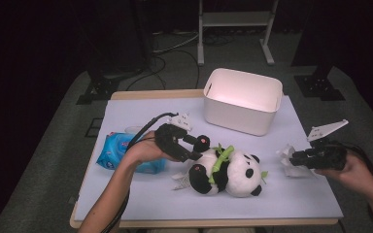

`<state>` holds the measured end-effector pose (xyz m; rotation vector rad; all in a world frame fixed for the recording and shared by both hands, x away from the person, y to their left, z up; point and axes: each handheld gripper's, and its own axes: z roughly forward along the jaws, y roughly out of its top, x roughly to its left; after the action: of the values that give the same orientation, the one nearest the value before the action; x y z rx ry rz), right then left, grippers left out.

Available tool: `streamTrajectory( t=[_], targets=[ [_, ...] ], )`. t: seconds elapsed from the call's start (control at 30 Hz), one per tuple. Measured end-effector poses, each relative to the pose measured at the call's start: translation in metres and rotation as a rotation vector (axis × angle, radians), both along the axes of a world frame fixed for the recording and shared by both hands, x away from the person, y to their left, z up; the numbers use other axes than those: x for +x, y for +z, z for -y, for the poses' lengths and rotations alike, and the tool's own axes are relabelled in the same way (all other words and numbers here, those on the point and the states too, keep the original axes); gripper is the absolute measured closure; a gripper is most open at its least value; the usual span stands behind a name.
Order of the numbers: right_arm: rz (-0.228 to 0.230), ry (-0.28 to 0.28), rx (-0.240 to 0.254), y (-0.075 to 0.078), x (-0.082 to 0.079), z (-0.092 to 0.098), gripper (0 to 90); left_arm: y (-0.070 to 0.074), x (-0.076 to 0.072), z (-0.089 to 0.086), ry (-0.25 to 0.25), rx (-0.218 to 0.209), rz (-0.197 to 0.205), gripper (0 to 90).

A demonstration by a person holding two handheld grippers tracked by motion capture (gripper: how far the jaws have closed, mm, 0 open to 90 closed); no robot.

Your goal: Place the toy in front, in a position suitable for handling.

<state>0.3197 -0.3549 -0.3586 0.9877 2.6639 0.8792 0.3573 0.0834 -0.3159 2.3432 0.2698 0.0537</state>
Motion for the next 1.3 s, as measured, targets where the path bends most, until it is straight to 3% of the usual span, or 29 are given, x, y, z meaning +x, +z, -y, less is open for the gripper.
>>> streamTrajectory(
  t=[0.17, 0.27, 0.33, 0.5, 0.73, 1.0, 1.13, 1.3],
  targets=[
    [-0.041, 0.021, 0.037, -0.017, 0.007, -0.01, 67.6, -0.002, -0.001, -0.002, -0.001, -0.004, -0.005, 38.9],
    [-0.083, 0.046, 0.002, -0.033, 0.01, -0.022, 66.0, -0.004, -0.001, -0.002, -0.006, -0.001, -0.009, 38.8],
    [-0.116, 0.068, -0.001, -0.042, 0.012, -0.027, 66.0, -0.006, -0.001, -0.002, -0.007, -0.005, -0.012, 38.6],
    [-0.133, 0.077, 0.021, -0.053, 0.013, -0.034, 65.7, -0.009, -0.001, -0.002, -0.011, 0.0, -0.018, 38.4],
    [-0.098, 0.062, 0.019, -0.037, 0.008, -0.028, 64.7, -0.007, -0.002, -0.006, -0.001, -0.004, -0.01, 37.9],
    [-0.006, 0.031, 0.008, -0.007, -0.002, -0.017, 63.7, -0.005, -0.002, -0.007, 0.004, -0.006, -0.005, 37.2],
    [0.012, 0.022, -0.029, -0.004, -0.002, -0.018, 63.7, -0.004, -0.002, -0.006, -0.002, -0.006, -0.001, 36.8],
    [0.03, 0.029, -0.005, 0.003, -0.001, -0.019, 63.7, -0.003, -0.002, -0.006, 0.004, -0.003, 0.0, 36.2]
  ],
)
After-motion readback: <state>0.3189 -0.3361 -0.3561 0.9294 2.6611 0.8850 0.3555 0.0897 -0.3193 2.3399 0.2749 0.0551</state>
